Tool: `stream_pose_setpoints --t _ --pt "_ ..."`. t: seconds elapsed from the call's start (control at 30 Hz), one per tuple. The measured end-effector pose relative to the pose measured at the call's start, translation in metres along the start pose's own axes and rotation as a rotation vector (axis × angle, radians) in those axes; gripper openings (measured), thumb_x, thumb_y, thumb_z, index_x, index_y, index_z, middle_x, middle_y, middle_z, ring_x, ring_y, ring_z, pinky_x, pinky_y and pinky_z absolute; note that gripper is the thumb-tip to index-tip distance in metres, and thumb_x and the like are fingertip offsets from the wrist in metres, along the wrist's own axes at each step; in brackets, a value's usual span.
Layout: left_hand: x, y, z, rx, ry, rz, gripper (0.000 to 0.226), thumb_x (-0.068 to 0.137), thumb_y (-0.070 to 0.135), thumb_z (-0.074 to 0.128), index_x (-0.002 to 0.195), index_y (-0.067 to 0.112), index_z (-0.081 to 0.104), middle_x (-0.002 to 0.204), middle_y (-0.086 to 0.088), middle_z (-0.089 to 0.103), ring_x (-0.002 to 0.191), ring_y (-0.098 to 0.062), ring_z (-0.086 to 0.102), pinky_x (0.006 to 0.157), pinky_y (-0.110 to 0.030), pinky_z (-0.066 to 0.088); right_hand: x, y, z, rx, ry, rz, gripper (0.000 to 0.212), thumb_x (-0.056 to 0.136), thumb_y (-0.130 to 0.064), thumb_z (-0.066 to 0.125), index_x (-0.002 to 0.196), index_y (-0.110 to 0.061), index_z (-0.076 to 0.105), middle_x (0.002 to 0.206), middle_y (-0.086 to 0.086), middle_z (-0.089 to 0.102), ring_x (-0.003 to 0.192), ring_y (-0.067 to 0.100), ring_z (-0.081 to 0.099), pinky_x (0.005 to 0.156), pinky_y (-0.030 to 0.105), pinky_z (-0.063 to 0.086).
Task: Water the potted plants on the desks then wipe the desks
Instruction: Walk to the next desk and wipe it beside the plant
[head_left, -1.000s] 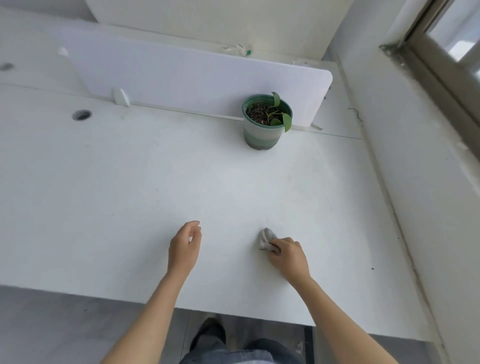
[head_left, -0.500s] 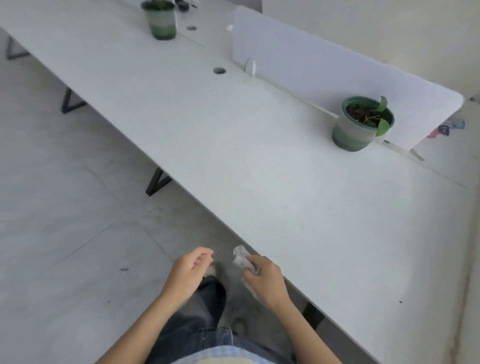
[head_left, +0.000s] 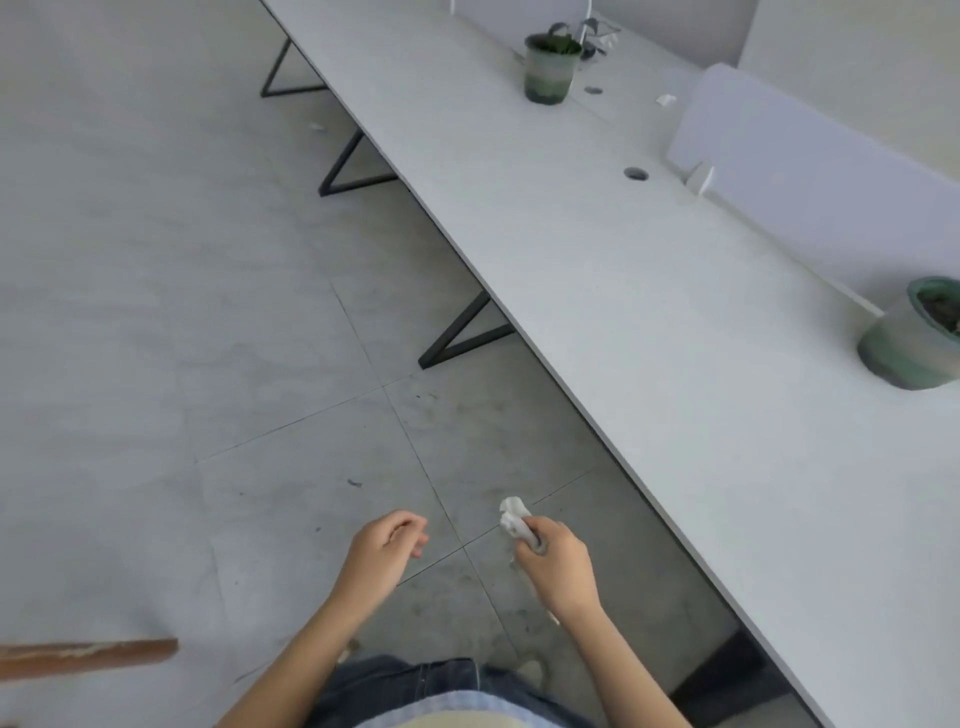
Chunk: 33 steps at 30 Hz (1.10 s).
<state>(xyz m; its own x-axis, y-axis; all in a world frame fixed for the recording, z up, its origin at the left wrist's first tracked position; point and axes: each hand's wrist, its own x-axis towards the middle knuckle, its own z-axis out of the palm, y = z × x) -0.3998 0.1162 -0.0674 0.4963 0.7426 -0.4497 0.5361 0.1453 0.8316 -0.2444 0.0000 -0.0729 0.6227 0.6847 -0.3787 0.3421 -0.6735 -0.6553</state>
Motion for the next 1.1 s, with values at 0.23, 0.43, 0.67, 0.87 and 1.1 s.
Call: stream_pose_setpoints --t 0.23,0.43,0.67,0.87,1.1 --pt "0.012 -0.048 -0.151 -0.114 0.306 -0.031 0.024 0.093 0.009 0.047 0.076 0.018 0.06 0.079 -0.003 0.064 0.081 -0.026 0.06 0.08 -0.033 0.044 0.017 -0.101 0.1 -0.048 -0.062 -0.081 0.018 0.087 -0.016 0.05 0.092 -0.006 0.064 0.076 0.004 0.056 0.066 0.018 0.049 0.046 0.014 0.031" --pt "0.038 -0.071 -0.206 -0.2 0.435 -0.122 0.025 0.092 0.009 0.045 0.073 0.019 0.058 0.084 -0.007 0.062 0.089 -0.029 0.059 0.075 -0.031 0.04 0.038 -0.14 0.115 -0.084 -0.059 -0.099 0.022 0.088 -0.018 0.052 0.103 -0.011 0.066 0.089 0.008 0.064 0.064 0.013 0.052 0.05 0.01 0.039" --pt "0.107 -0.056 -0.201 -0.028 0.231 -0.151 0.016 0.094 0.015 0.046 0.097 0.017 0.062 0.101 -0.005 0.063 0.097 -0.019 0.057 0.071 -0.019 0.038 0.118 -0.169 0.122 -0.104 -0.096 -0.081 0.024 0.089 -0.02 0.052 0.105 -0.009 0.066 0.085 0.01 0.067 0.072 0.018 0.055 0.057 0.023 0.037" --pt "0.219 0.009 -0.23 0.06 0.359 -0.089 0.034 0.095 0.019 0.045 0.127 0.008 0.052 0.127 -0.008 0.057 0.116 -0.02 0.051 0.093 -0.024 0.035 0.249 -0.235 0.092 -0.067 -0.082 -0.181 0.021 0.09 -0.018 0.049 0.096 -0.006 0.065 0.076 0.007 0.06 0.061 0.015 0.052 0.052 0.019 0.037" --pt "0.317 0.081 -0.224 0.173 0.217 -0.03 0.028 0.095 0.021 0.045 0.118 0.013 0.058 0.112 0.003 0.058 0.101 -0.009 0.051 0.085 -0.019 0.034 0.345 -0.284 0.062 -0.055 -0.051 -0.144 0.041 0.091 -0.023 0.047 0.054 -0.034 0.033 0.058 -0.009 0.04 0.049 0.003 0.039 0.045 0.011 0.037"
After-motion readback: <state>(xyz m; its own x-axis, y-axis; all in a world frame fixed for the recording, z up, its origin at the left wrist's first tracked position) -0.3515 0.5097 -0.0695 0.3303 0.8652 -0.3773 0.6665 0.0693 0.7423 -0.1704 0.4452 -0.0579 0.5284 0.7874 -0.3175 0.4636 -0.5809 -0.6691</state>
